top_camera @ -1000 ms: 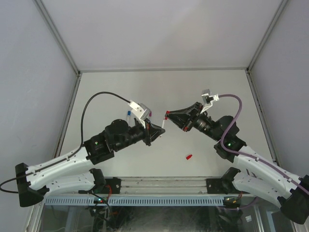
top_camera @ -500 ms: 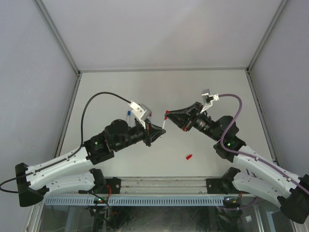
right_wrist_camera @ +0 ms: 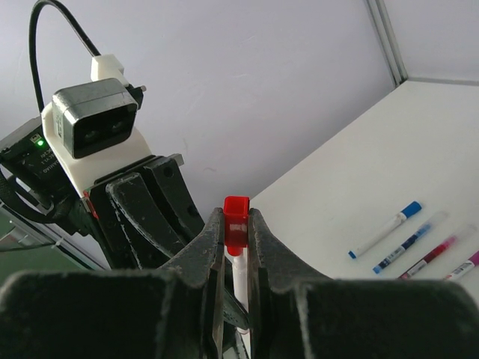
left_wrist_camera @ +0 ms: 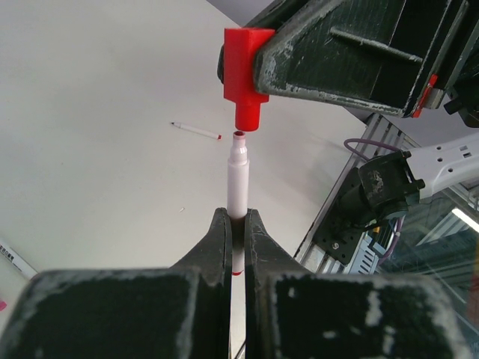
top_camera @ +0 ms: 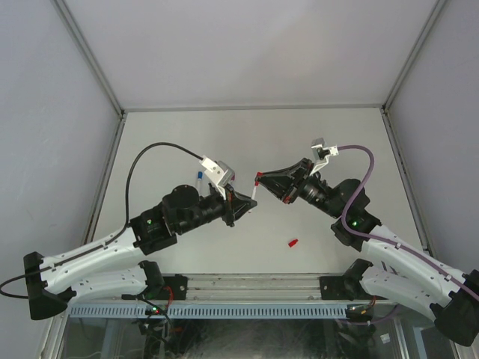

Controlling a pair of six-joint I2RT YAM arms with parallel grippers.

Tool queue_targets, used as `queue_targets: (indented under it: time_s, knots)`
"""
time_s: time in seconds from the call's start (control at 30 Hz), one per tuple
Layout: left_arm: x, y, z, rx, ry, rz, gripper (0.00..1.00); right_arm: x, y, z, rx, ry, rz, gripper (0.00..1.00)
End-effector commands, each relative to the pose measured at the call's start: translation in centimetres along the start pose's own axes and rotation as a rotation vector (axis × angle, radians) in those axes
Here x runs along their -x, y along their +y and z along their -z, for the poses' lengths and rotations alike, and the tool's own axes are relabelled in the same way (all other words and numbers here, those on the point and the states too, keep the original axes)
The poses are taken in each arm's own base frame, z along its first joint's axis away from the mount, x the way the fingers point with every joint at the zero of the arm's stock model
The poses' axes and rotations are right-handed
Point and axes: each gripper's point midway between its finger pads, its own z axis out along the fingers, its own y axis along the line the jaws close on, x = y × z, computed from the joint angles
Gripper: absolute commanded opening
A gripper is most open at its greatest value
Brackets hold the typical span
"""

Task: Insert the pens into the pen caps
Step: Insert the pen cap onto the pen.

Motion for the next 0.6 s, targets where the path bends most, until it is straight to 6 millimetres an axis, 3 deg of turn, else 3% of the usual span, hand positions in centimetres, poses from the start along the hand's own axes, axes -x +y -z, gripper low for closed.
queue_targets:
  time_s: [0.0, 0.57]
  knots:
    - [0.7, -0.3, 0.1, -0.020, -0.044, -0.018, 0.00, 0.5, 1.1, 0.1, 0.030, -0.010, -0.003, 0.00]
    - [0.7, -0.2, 0.2, -0.012, -0.048, -0.015, 0.00, -1.2, 1.0, 0.5, 0.034, 0.052, -0.024, 0.00]
